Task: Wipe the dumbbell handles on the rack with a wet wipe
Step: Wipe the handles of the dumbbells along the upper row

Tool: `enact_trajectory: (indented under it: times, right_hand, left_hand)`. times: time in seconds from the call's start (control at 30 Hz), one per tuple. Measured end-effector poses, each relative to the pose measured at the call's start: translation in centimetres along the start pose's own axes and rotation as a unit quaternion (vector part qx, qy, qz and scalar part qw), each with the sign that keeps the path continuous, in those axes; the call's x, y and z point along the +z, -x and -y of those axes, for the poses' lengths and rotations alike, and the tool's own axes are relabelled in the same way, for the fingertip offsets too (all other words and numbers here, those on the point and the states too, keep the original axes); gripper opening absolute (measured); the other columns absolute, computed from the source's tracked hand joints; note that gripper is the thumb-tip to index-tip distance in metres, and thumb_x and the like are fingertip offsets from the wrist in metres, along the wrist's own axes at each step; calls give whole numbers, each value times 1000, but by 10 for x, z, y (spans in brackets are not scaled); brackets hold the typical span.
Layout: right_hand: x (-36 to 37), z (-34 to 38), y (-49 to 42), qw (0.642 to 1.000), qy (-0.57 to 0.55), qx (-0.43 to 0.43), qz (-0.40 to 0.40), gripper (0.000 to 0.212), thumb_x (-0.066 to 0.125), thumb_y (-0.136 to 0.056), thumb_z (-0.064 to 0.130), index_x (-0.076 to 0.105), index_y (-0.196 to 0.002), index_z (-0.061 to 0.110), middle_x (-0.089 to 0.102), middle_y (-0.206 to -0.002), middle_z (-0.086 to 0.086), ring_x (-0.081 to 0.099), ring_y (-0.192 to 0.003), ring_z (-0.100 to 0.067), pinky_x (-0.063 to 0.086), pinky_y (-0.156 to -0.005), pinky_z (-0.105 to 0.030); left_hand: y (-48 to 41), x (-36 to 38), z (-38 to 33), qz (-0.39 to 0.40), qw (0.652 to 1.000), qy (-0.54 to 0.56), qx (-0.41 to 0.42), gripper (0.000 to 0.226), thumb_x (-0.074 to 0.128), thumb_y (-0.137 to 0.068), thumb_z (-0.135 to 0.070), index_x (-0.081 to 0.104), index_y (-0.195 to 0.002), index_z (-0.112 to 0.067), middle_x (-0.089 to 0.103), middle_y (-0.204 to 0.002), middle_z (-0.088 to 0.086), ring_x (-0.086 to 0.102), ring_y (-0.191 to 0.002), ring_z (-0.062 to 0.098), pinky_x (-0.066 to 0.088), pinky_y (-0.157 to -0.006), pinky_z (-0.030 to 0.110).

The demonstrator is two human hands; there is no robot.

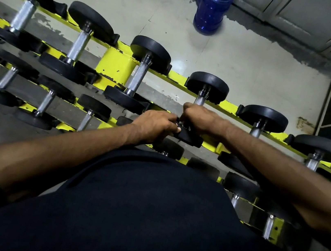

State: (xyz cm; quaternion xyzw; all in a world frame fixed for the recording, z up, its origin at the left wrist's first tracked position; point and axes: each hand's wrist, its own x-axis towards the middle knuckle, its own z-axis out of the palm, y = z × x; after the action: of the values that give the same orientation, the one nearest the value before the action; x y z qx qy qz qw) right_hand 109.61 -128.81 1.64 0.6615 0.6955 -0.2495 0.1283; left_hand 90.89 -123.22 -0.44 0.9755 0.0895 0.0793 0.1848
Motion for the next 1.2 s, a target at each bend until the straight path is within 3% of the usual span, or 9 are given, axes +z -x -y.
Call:
enact_trajectory:
  times: [0.17, 0.33, 0.53, 0.6, 0.73, 0.87, 0.97, 1.13, 1.2]
  right_hand:
    - [-19, -7, -16, 992, 104, 61, -48, 18, 63, -92, 15, 68, -108, 8, 57, -113, -10, 61, -100, -34, 45, -64, -35]
    - [-18, 22, -21, 985, 161, 0, 60, 10, 61, -93, 21, 66, -96, 13, 57, -89, -2, 61, -84, -25, 49, -65, -33]
    - [-8, -19, -4, 978, -5, 130, -164, 13, 67, -84, 17, 74, -94, 13, 68, -97, -9, 65, -90, -34, 55, -70, -38]
    - [16, -23, 11, 934, -158, 203, -248, 7, 70, -83, 22, 70, -80, 15, 68, -81, -6, 64, -75, -26, 51, -62, -34]
    - [52, -8, 27, 835, -394, 284, -260, 17, 82, -76, 17, 65, -79, 17, 65, -73, 2, 60, -66, -13, 48, -58, -28]
    - [51, -23, 6, 647, -582, 369, -328, 17, 79, -79, 7, 69, -85, 19, 72, -81, -4, 72, -73, -23, 61, -65, -35]
    - [54, -29, -8, 570, -631, 399, -344, 16, 76, -82, 4, 73, -72, 16, 73, -80, -6, 67, -65, -18, 59, -65, -32]
    - [61, -26, 21, 641, -649, 374, -168, 18, 69, -79, -10, 75, -71, 6, 70, -74, -8, 62, -59, -16, 55, -53, -29]
    - [57, -28, 18, 649, -640, 378, -160, 25, 64, -80, -14, 72, -66, 6, 68, -66, -9, 58, -49, -16, 48, -44, -26]
  left_hand:
    - [1, 3, 0, -20, 1000, 4, -3, 7, 72, -91, -24, 75, -96, -21, 60, -83, 1, 62, -74, 23, 30, -54, 23]
    - [1, 7, 3, -24, 1000, 11, -3, 8, 72, -91, -24, 75, -97, -23, 65, -88, 0, 65, -79, 23, 43, -53, 28]
    - [1, 7, 2, -22, 1000, 18, -5, 12, 69, -93, -26, 73, -104, -23, 61, -88, 2, 62, -79, 23, 45, -55, 28]
    - [1, 6, 2, -18, 1000, 20, -2, 14, 69, -93, -26, 73, -105, -22, 61, -89, 2, 61, -78, 22, 44, -56, 27]
    - [-1, 5, 4, -11, 1000, 21, 1, 11, 76, -88, -22, 74, -98, -20, 60, -84, 1, 61, -73, 21, 33, -57, 23]
    - [-1, 7, 5, -7, 1000, 30, -5, 9, 75, -88, -22, 73, -97, -20, 59, -86, 1, 60, -74, 21, 39, -56, 25]
    - [0, 7, 6, -8, 999, 34, -11, 10, 68, -93, -26, 74, -98, -20, 61, -88, 2, 61, -76, 23, 47, -55, 31]
    - [-2, 4, 7, -10, 1000, 26, 3, 11, 69, -92, -27, 76, -97, -19, 62, -85, 1, 63, -76, 23, 44, -57, 29]
    - [-2, 3, 6, -10, 1000, 28, 5, 9, 71, -91, -25, 76, -96, -19, 63, -85, 1, 64, -76, 23, 47, -57, 30]
